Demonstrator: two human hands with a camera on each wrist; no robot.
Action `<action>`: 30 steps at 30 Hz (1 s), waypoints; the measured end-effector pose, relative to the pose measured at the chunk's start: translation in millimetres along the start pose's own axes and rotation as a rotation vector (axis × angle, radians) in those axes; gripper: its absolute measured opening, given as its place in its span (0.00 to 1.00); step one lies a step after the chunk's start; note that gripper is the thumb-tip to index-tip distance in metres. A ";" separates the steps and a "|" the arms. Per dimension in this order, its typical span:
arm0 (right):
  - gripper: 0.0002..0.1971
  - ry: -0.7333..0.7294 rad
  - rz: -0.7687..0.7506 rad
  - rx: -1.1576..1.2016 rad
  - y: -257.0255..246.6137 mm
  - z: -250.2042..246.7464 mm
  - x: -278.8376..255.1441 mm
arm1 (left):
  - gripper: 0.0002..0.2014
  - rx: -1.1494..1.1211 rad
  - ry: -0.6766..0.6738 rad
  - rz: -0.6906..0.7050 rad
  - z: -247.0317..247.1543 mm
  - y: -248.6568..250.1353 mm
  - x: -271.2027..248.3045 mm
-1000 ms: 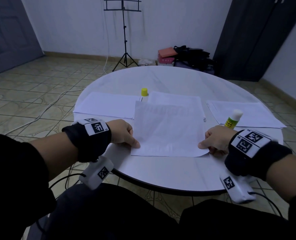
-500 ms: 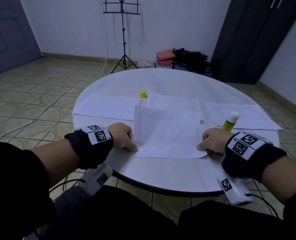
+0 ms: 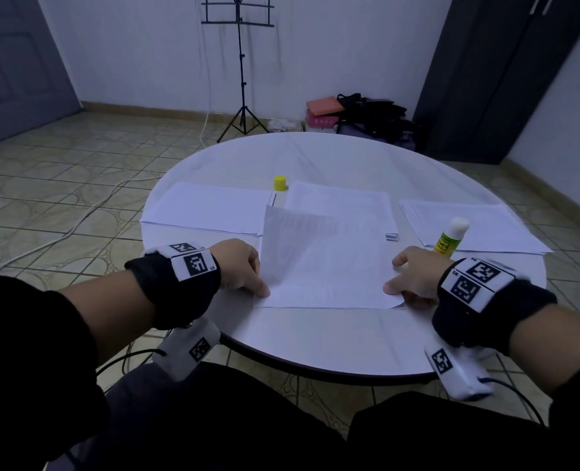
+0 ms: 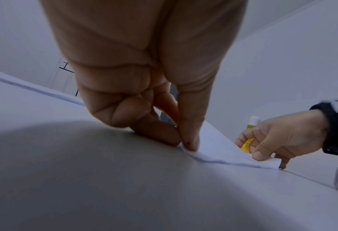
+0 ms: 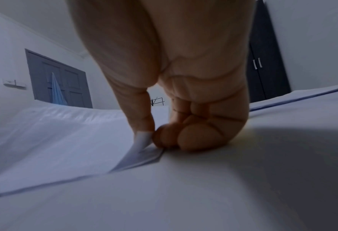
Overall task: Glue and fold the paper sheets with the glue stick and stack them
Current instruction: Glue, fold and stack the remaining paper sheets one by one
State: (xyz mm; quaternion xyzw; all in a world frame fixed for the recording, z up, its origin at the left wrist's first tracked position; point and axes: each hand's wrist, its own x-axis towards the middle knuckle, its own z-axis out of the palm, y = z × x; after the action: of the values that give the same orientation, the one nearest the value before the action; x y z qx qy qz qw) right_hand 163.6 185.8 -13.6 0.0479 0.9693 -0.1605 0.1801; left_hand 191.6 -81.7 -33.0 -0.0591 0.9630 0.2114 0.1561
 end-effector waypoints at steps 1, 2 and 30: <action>0.28 0.011 0.003 -0.027 -0.8 -0.5 -0.9 | 0.17 0.008 -0.004 -0.005 -0.1 0.1 0.4; 0.33 0.019 -0.009 -0.046 -1.7 -0.5 -2.3 | 0.16 0.013 -0.008 -0.009 -0.5 0.2 0.8; 0.38 -0.114 -0.261 -0.440 11.3 -8.9 3.9 | 0.52 0.590 -0.189 0.306 30.3 101.8 27.8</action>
State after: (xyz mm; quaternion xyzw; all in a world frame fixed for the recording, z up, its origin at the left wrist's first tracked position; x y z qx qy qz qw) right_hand 158.8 199.5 -10.5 -0.1271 0.9671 0.0299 0.2183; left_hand 155.4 21.8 -28.7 0.1535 0.9617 -0.0507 0.2214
